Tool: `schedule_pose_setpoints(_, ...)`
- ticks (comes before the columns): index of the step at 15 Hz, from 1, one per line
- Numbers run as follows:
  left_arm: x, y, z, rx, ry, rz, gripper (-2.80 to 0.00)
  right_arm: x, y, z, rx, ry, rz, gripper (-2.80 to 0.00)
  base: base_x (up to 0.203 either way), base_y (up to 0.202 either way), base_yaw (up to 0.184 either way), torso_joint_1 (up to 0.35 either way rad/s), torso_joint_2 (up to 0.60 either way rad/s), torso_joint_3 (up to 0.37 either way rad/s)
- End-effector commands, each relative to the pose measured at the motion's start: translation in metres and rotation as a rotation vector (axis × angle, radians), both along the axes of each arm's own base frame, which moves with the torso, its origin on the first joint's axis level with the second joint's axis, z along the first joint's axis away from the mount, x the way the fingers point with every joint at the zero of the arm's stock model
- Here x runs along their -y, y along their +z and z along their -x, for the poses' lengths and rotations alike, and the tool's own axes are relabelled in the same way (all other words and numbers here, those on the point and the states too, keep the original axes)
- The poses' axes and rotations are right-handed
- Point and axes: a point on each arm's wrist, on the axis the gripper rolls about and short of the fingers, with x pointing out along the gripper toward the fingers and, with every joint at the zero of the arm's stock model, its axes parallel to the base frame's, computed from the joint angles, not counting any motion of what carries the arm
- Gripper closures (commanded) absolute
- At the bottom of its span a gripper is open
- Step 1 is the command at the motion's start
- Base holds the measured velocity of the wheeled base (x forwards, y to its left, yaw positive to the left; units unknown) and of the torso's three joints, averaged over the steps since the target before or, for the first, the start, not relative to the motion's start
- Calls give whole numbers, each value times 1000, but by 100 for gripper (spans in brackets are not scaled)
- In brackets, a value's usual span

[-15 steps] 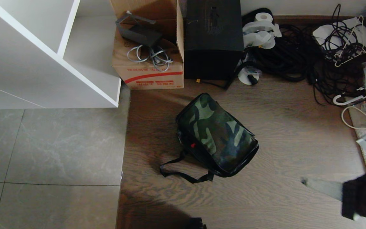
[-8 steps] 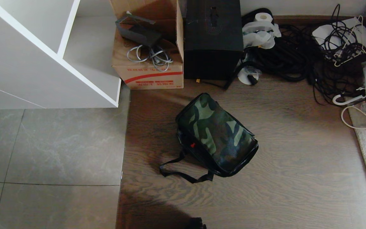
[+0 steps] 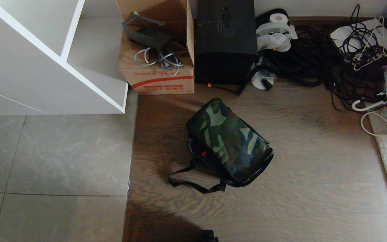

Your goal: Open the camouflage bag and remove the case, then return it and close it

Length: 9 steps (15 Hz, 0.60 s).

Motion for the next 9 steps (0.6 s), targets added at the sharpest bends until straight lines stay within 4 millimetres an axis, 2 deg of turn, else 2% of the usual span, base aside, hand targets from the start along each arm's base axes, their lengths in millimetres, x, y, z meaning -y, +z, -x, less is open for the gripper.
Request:
schedule_pose_setpoints(1,0,-2,-1,-8,1,1,0,0,-1,4,54,-52,19,0,0,0,0,0,0,0)
schedule_pose_setpoints(5,0,-2,-1,-7,1,1,0,0,-4,22,279,-86,2,0,0,0,0,0,0,0)
schedule_pose_setpoints(9,0,-2,-1,-8,1,1,0,0,-4,22,278,-107,-54,0,0,0,0,0,0,0)
